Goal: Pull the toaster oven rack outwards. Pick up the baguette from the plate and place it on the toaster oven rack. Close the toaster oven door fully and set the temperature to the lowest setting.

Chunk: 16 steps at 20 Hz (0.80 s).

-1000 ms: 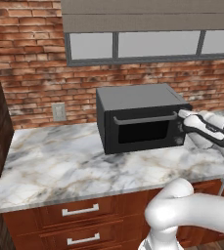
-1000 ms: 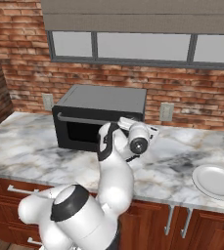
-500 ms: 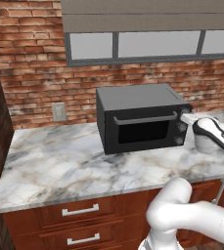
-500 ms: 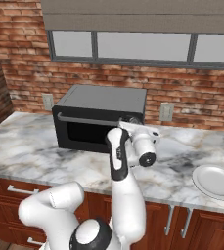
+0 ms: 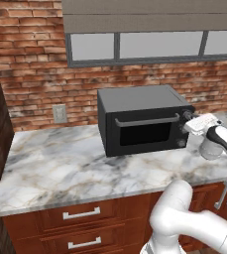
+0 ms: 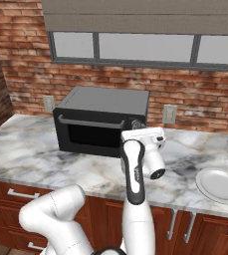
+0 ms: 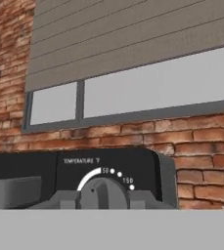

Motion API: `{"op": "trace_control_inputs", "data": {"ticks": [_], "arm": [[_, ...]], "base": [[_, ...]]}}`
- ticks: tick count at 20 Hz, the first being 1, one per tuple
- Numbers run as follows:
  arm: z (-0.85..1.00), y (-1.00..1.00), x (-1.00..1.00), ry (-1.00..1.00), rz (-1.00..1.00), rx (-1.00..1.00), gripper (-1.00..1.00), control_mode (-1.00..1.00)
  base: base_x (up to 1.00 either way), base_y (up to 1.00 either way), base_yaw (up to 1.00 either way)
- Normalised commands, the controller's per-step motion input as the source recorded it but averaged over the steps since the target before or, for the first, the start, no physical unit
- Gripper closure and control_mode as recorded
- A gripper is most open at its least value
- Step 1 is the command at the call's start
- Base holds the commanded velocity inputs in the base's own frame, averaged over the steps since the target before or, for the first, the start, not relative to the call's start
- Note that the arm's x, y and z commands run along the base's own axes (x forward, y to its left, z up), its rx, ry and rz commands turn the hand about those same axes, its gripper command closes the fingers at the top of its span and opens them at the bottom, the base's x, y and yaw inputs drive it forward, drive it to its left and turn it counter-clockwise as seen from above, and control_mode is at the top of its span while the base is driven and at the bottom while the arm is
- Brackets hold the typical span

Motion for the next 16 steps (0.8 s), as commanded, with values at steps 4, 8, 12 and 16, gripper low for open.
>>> {"op": "trace_control_inputs", "data": {"ticks": [4, 8, 12, 16], "arm": [[0.25, -0.14, 0.01, -0.16, 0.18, -0.28, 1.0, -1.0], [0.28, -0.16, 0.0, -0.12, 0.16, -0.26, 1.0, -1.0], [0.25, -0.14, 0.0, -0.13, 0.15, -0.26, 1.0, -1.0], [0.12, -0.01, 0.0, -0.15, 0.14, -0.29, 1.0, -1.0]], "base": [[0.0, 0.0, 0.0], [0.0, 0.0, 0.0], [0.0, 0.0, 0.0], [0.0, 0.0, 0.0]]}}
